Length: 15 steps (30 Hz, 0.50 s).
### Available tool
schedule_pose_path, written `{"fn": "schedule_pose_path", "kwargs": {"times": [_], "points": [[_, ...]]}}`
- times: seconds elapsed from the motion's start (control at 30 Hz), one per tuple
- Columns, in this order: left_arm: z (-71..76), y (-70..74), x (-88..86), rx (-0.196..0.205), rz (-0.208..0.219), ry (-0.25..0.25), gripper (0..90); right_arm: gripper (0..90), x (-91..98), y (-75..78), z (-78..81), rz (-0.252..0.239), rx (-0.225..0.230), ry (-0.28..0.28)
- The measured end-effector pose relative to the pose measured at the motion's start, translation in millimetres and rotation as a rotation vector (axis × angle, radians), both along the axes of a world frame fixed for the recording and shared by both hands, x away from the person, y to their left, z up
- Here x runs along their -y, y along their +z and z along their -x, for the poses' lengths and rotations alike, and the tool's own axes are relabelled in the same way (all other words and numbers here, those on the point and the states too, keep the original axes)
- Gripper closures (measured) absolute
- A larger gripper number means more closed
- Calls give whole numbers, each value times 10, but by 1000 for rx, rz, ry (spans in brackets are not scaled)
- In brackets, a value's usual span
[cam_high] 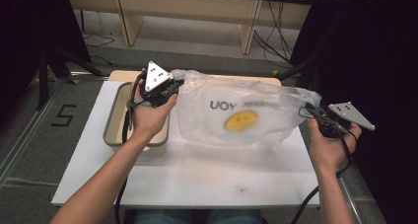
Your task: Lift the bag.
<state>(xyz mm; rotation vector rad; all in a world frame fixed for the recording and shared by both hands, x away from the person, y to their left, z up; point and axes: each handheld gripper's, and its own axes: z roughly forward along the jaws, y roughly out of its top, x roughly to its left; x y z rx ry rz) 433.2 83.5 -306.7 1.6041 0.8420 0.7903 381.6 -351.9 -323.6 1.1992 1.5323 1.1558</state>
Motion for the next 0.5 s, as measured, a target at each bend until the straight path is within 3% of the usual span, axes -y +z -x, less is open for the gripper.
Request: {"fn": "schedule_pose_path", "kwargs": {"times": [0.27,0.5], "points": [[-200,-280,51,-82,-60,31,890,900,-29,-264,-140,-1,-86,-3],[-321,-436,41,-134,-65,56,889,900,-51,-406,-223,5,-132,4]]}}
